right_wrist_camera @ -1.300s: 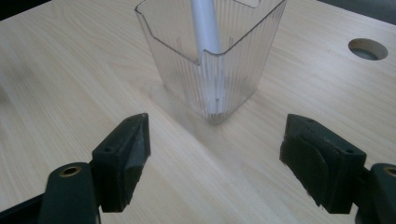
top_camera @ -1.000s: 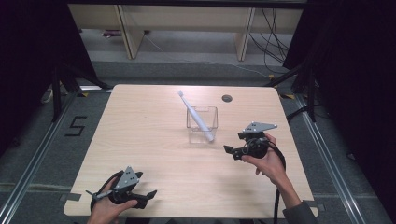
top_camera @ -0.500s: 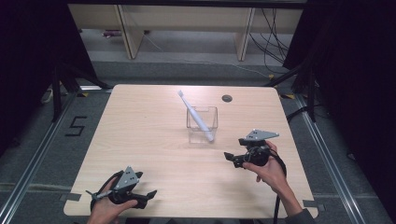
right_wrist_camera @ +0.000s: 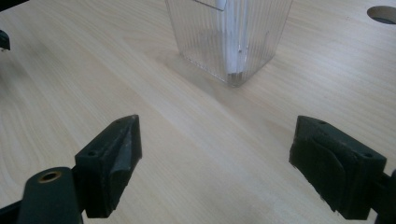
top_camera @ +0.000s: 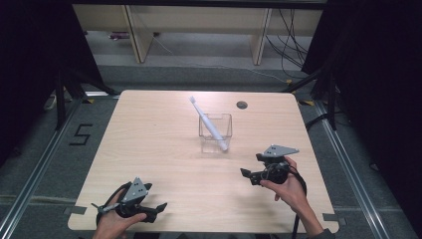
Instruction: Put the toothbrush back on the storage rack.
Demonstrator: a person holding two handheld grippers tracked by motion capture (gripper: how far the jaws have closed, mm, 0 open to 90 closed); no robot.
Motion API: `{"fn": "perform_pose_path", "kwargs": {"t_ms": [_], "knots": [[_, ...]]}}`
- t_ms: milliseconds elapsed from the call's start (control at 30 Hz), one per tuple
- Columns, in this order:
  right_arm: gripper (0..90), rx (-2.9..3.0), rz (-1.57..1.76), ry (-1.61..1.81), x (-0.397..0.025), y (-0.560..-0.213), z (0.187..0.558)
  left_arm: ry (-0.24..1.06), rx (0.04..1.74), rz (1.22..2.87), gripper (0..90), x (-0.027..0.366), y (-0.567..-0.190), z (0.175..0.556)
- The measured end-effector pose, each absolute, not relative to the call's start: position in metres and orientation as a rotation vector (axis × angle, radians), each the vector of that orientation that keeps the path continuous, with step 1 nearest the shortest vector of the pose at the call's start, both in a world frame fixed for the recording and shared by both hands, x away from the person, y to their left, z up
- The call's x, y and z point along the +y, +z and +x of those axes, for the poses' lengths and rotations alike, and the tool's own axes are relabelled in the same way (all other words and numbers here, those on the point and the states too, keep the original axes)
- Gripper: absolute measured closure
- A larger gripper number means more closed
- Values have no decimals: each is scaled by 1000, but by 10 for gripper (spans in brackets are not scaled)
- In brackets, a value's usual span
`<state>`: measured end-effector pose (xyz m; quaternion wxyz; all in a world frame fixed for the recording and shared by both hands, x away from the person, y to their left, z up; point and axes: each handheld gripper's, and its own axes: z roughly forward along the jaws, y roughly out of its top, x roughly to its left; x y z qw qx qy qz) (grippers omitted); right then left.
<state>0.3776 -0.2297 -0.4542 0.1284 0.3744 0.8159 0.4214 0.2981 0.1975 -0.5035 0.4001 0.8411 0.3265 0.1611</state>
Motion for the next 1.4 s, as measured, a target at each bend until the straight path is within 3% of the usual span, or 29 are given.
{"fn": "perform_pose_path", "kwargs": {"t_ms": [1400], "knots": [[165,2355,1118,1202,-253,-480,339,396,825,2110,151,196,-504,297]]}}
